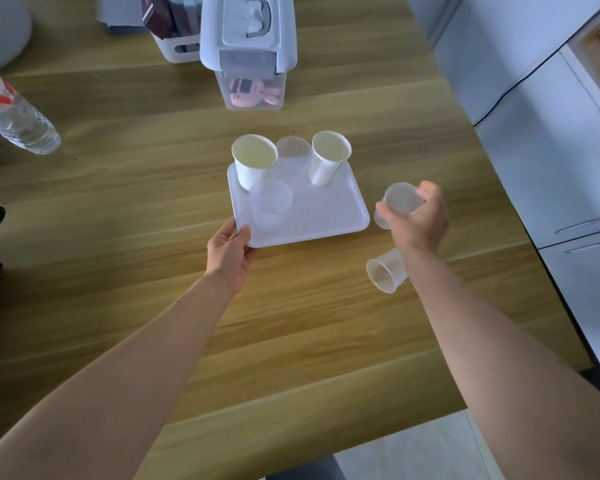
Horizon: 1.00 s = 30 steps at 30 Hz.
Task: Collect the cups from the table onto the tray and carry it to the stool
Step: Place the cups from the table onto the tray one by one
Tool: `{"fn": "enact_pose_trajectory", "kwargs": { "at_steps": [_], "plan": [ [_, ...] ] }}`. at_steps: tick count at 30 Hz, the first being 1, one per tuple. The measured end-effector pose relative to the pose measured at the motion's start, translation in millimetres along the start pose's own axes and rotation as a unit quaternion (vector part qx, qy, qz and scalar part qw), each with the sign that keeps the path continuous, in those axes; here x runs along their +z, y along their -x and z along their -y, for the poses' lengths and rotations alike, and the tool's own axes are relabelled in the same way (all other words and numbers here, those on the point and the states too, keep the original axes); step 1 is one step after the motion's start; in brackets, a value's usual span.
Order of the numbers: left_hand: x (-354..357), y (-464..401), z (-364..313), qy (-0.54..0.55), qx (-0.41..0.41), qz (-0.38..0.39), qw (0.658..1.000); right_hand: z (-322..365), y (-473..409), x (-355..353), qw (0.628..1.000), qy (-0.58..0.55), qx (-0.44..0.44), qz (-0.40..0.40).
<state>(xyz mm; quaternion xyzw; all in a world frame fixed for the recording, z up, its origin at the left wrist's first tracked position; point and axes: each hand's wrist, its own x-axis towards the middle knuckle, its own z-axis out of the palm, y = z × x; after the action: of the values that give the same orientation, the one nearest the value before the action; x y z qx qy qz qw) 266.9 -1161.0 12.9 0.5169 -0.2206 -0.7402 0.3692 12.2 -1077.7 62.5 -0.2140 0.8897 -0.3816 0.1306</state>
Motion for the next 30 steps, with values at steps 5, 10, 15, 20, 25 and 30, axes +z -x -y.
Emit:
{"fn": "enact_pose_trajectory", "kwargs": {
  "at_steps": [5,10,15,20,25,30],
  "plan": [
    [2,3,1,0.008,-0.005,0.008,1.0,24,5,-2,0.996,-0.072,-0.046,0.006],
    [4,8,1,0.014,-0.01,0.027,0.999,44,27,8,0.982,-0.101,-0.102,0.119],
    [4,13,1,0.009,-0.008,0.037,0.999,50,47,20,0.967,-0.087,-0.149,0.185],
    [1,18,0,0.011,-0.011,0.05,0.999,52,59,23,0.966,-0.069,-0.148,0.199],
    [-1,21,-1,0.013,-0.014,0.054,0.998,52,65,18,0.966,-0.069,-0.145,0.202],
    [-4,22,-2,0.013,-0.019,0.053,0.998,41,68,4,0.973,-0.097,-0.125,0.166]
  ]
}}
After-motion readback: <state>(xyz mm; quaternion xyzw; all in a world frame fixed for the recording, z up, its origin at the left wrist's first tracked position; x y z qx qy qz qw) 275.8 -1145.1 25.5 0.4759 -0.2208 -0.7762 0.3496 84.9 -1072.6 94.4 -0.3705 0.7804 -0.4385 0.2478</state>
